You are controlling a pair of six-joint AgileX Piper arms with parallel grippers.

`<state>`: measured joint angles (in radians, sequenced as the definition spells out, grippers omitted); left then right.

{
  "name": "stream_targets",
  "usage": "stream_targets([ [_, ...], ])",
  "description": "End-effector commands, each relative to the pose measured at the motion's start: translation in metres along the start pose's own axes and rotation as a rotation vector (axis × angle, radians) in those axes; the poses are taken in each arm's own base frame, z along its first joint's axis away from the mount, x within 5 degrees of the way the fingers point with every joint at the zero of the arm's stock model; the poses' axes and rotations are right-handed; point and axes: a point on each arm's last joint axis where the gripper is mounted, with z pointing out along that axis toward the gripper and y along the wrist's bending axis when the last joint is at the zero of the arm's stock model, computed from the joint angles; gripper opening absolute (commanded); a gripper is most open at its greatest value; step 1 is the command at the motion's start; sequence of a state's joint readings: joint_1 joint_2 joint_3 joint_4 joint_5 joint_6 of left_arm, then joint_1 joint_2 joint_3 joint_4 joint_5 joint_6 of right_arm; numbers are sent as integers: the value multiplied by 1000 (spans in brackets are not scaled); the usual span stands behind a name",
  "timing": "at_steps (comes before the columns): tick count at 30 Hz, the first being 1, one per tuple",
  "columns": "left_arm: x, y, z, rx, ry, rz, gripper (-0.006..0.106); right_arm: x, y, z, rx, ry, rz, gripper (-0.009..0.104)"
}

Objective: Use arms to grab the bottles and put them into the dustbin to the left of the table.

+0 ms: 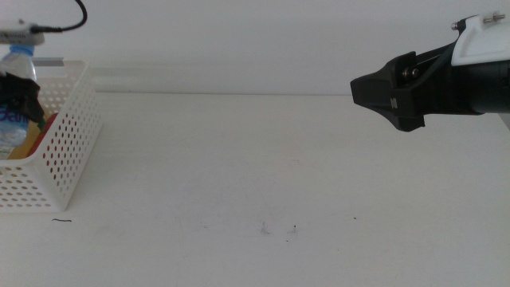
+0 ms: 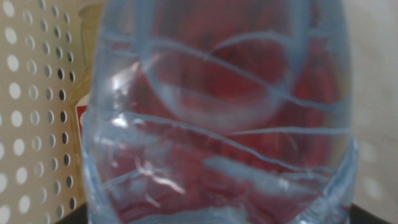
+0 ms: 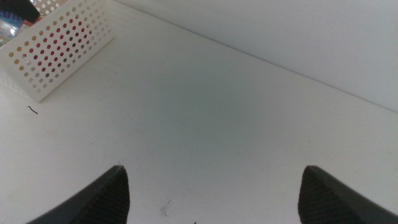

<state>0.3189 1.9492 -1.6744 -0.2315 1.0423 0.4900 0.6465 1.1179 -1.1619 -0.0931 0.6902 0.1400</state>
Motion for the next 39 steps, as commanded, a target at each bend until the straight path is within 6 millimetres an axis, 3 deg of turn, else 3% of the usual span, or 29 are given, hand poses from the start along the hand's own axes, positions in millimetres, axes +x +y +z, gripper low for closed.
stream_targets([
  [1, -5, 4, 4, -17, -32, -18, 6, -2, 0, -3, 1, -15, -6, 90],
  [5, -3, 7, 14, -26, -3, -2, 29, -2, 0, -3, 1, -15, -6, 90],
  [8, -5, 8, 13, -42, -21, 19, 58, -2, 0, -3, 1, -15, -6, 90],
  [11, -7, 8, 11, -45, -29, 18, 93, -2, 0, -3, 1, -15, -6, 90],
  [15, -9, 1, -3, 3, -57, -18, 94, -2, 0, -3, 1, -15, -6, 90],
  [21, -7, -13, -59, -15, -116, -114, 94, -2, 0, -3, 1, -15, -6, 90],
  [25, -6, -45, -104, 16, -241, -98, 94, -2, 0, -3, 1, -15, -6, 90],
  [28, 5, -82, -134, 41, -395, -25, 94, -2, 0, -3, 1, -15, -6, 90],
  [31, 28, -126, -163, 63, -609, 41, 94, -2, 0, -3, 1, -15, -6, 90],
  [34, 64, -165, -172, 99, -803, 82, 94, -2, 0, -3, 1, -15, -6, 90],
  [36, 91, -183, -176, 124, -918, 107, 94, -2, 0, -3, 1, -15, -6, 90],
  [39, 124, -193, -184, 170, -1043, 91, 94, -3, 0, -3, 0, -16, -6, 90],
])
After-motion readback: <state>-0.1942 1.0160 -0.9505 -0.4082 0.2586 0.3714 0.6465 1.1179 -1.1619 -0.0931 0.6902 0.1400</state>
